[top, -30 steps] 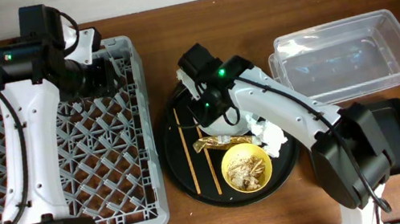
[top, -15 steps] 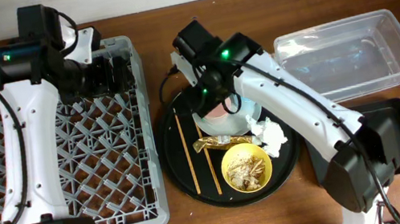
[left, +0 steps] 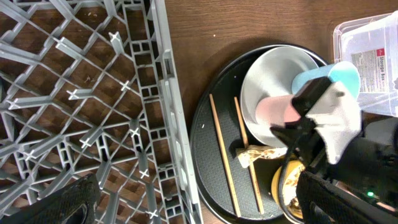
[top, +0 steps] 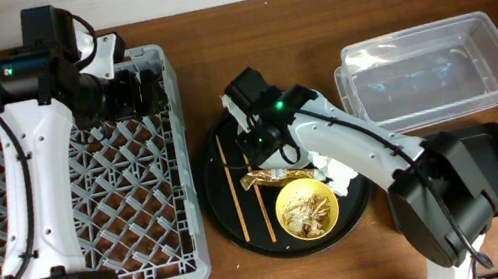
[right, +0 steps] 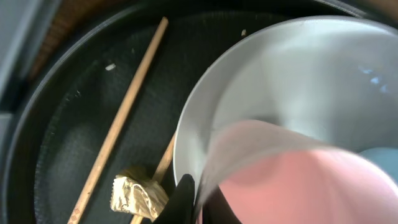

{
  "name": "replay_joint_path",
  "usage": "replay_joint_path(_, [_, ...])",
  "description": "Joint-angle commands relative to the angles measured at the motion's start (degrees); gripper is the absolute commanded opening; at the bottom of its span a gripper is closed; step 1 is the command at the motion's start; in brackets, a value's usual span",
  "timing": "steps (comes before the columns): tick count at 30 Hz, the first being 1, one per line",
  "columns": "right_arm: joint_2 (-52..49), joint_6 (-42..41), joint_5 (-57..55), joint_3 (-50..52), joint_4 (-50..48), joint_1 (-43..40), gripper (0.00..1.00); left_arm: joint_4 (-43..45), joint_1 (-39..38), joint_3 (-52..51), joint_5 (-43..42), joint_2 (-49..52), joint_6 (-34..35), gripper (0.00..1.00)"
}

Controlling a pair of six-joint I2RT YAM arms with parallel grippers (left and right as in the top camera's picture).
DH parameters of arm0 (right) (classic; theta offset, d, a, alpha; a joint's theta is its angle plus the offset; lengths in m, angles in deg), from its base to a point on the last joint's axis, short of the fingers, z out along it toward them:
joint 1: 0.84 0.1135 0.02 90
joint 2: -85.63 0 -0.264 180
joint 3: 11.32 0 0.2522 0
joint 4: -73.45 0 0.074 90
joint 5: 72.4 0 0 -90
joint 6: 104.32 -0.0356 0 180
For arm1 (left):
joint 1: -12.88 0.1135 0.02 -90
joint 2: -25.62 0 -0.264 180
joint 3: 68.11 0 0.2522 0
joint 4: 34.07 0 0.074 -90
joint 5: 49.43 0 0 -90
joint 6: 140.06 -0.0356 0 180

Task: Sort waste into correct bins and load items into the dishwasher rack
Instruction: 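Lift the pink cup and hand it to the left gripper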

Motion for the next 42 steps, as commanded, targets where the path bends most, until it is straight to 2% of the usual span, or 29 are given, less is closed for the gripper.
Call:
replay_joint_path(1, [3.48, -0.2, -0.26, -7.61, 4.39, 0.48, 0.04, 0.09, 0.33, -0.24, -1.9, 0.24, -0.44, 0.99])
replay_joint_path(3, [5.27, 1.29, 0.66, -13.25, 8.15, 0.48, 0.04, 0.28, 0.44, -0.2, -5.35, 0.22, -0.55, 0.99])
replay_joint_path(5, [7.89, 1.25, 1.68, -22.71, 14.4, 0.42, 0.04, 0.26, 1.64, 0.28, -15.19, 0.11, -4.92, 0.99])
replay_joint_path(7, [9.9, 1.25, 4.98, -28.57, 18.67, -0.17, 0.04, -0.42, 3.76, 0.46, -28.96, 0.0, -11.06, 0.99])
replay_joint_path(9, [12.72, 2.75, 14.86, -32.39, 21.77, -2.36, 0.04, -3.82, 7.65, 0.46, -49.27, -0.02, -20.79, 1.0])
replay_joint_path(11, [14.78, 5.07, 25.73, -32.52, 21.66, -4.85, 0.04, -6.4, 10.34, 0.46, -57.18, -0.02, -24.87, 0.99])
replay_joint_path(16, [15.08, 9.81, 51.32, -32.44, 19.32, -10.8, 0.04, -9.86, 12.02, 0.46, -59.89, -0.04, -29.51, 0.99])
replay_joint_path(19, [13.44, 10.27, 55.93, -32.44, 17.49, -11.65, 0.04, -13.7, 10.49, 0.46, -64.3, -0.09, -36.83, 0.99])
replay_joint_path(23, [12.13, 14.99, 63.45, -32.44, 16.55, -11.5, 0.04, -13.53, 8.0, 0.46, -68.15, -0.09, -37.99, 0.99])
replay_joint_path(31, [12.04, 14.91, 67.45, -32.44, 9.55, -11.63, 0.04, -13.9, 2.73, 0.46, -69.7, -0.42, -38.05, 0.99])
replay_joint_path(35, [11.91, 14.95, 67.89, -32.41, 9.29, -11.61, 0.04, -13.94, 1.75, 0.46, -71.54, -0.79, -38.03, 0.99])
replay_joint_path(40, [11.72, 14.95, 67.45, -32.41, 9.4, -11.65, 0.04, -14.86, 1.18, 0.46, -72.0, -2.29, -38.03, 0.89])
replay_joint_path(41, [11.69, 14.95, 67.45, -32.39, 9.51, -11.67, 0.04, -14.88, 1.46, 0.46, -72.0, -2.8, -38.03, 0.83])
replay_joint_path(42, [11.67, 14.95, 67.45, -32.35, 9.49, -11.67, 0.04, -14.86, 1.73, 0.46, -72.02, -3.41, -38.03, 0.81])
